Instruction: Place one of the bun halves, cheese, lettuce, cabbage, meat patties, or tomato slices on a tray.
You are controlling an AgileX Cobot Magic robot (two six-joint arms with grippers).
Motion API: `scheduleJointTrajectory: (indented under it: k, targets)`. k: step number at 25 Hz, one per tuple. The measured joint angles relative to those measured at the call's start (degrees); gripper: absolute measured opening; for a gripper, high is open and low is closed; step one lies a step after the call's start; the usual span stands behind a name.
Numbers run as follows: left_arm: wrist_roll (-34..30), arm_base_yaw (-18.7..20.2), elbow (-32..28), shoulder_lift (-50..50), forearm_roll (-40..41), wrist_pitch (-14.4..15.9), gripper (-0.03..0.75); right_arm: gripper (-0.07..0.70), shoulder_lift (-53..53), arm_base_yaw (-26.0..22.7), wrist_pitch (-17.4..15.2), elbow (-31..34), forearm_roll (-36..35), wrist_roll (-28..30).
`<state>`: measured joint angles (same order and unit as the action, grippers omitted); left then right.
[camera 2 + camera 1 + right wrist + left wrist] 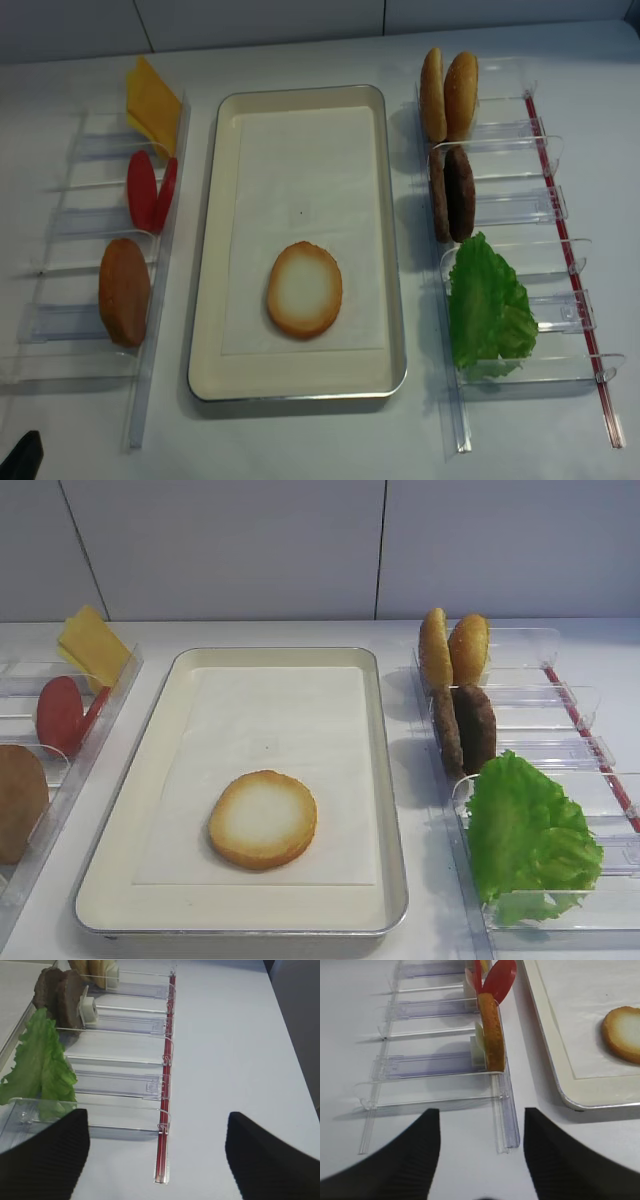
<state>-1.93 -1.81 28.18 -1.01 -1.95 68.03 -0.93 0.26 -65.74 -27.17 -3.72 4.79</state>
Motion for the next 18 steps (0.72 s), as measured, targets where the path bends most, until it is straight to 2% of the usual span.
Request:
scheduleJointTrajectory:
  k: [5,18]
  targets:
    - [0.0,0.0,0.0,0.0,0.0,0.0,0.377,0.577,0.0,0.0,0.0,0.0,0.0,0.0]
    - [0.0,0.0,0.0,0.0,0.0,0.0,0.363,0.577,0.0,0.0,0.0,0.0,0.0,0.0]
